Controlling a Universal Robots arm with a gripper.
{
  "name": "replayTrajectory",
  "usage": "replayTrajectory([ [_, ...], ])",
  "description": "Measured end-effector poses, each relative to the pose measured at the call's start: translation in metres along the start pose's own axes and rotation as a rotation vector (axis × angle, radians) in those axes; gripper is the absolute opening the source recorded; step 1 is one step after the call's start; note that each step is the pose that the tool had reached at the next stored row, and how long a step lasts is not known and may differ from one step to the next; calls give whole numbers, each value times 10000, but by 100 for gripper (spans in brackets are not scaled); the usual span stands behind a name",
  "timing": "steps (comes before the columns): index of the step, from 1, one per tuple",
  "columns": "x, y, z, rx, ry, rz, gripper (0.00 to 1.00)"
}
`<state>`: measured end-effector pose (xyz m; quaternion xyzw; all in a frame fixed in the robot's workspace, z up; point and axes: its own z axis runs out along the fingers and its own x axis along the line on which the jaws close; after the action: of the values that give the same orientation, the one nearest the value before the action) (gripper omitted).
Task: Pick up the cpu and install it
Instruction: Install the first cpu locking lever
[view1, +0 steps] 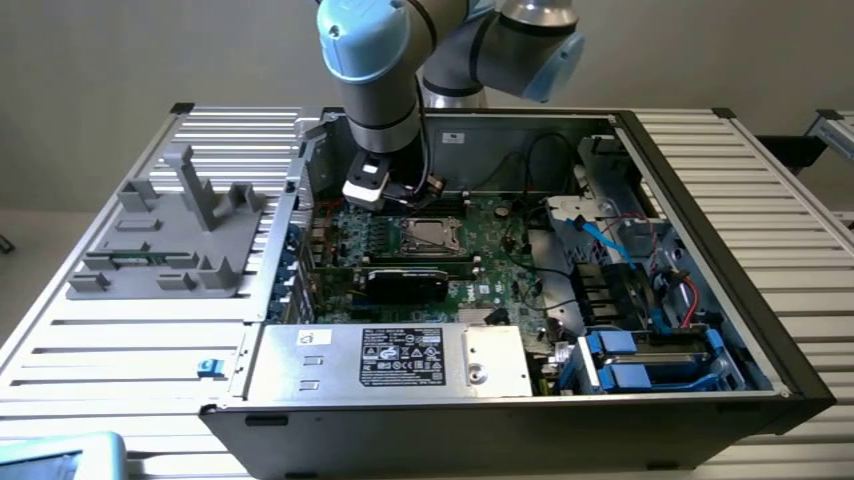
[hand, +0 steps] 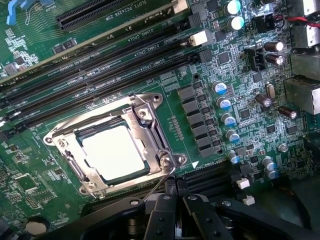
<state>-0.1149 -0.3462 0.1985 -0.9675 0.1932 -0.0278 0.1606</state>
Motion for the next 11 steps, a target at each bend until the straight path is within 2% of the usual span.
replayTrajectory([
  [2,0,0,0,18,37,-12,12],
  [8,-1,1,-2,33,46,-15,12],
  [9,0,3,-2,67,40,-14,12],
  [11,5,16,-6,179,5,-1,12],
])
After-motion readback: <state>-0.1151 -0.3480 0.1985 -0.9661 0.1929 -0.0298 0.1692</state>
